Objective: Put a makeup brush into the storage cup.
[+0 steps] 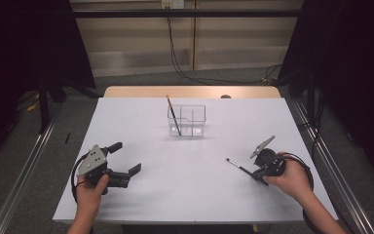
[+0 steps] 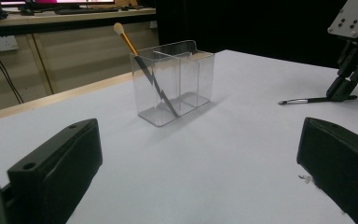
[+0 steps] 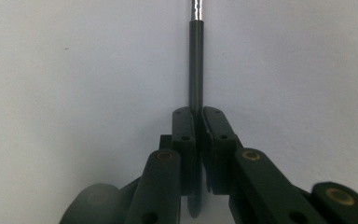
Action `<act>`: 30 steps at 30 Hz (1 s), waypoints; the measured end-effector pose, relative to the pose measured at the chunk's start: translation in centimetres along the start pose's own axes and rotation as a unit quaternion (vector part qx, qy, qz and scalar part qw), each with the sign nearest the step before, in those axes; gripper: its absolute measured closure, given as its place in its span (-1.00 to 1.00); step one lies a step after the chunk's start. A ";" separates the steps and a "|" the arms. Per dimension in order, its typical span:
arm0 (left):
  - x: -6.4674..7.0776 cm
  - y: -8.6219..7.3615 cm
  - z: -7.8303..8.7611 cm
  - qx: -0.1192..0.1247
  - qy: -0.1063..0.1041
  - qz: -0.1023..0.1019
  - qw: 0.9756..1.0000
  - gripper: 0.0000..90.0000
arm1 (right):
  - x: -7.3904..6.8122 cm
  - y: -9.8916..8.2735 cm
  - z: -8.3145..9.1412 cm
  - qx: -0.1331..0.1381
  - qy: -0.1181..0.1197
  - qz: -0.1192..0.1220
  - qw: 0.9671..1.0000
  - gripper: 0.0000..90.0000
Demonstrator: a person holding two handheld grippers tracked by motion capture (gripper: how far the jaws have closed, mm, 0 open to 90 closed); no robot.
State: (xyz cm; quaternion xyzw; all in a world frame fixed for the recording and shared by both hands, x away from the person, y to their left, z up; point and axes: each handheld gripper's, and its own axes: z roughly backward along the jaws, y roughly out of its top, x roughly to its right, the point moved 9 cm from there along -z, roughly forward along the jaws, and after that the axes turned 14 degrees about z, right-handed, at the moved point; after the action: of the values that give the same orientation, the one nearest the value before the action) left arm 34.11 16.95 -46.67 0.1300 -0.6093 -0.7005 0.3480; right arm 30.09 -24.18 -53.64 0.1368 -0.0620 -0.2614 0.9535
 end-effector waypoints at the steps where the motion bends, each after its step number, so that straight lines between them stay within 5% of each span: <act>1: 0.0 0.0 0.0 0.000 -0.001 0.001 1.000 -1.00 | 0.0 0.0 0.0 0.001 0.000 -0.003 1.000 0.87; 7: -0.1 0.0 0.0 0.000 0.001 -0.001 1.000 -1.00 | 0.1 -0.1 0.1 0.021 0.009 -0.016 1.000 0.87; 16: -0.1 0.0 0.0 -0.001 0.002 0.000 1.000 -1.00 | 0.3 0.5 0.6 0.088 0.012 -0.038 0.995 0.87; 25: -0.1 0.0 0.1 -0.003 0.004 -0.003 1.000 -1.00 | 0.3 2.1 1.4 0.189 0.011 -0.053 0.981 0.87; 30: -0.2 -0.1 0.1 -0.002 0.005 0.000 1.000 -1.00 | 0.3 2.9 1.8 0.223 0.004 -0.063 0.973 0.87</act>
State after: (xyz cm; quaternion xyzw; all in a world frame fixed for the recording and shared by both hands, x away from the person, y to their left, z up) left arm 34.17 17.10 -46.75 0.1325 -0.6060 -0.7014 0.3509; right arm 31.41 -22.37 -51.10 0.3510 -0.1058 -0.3002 0.8806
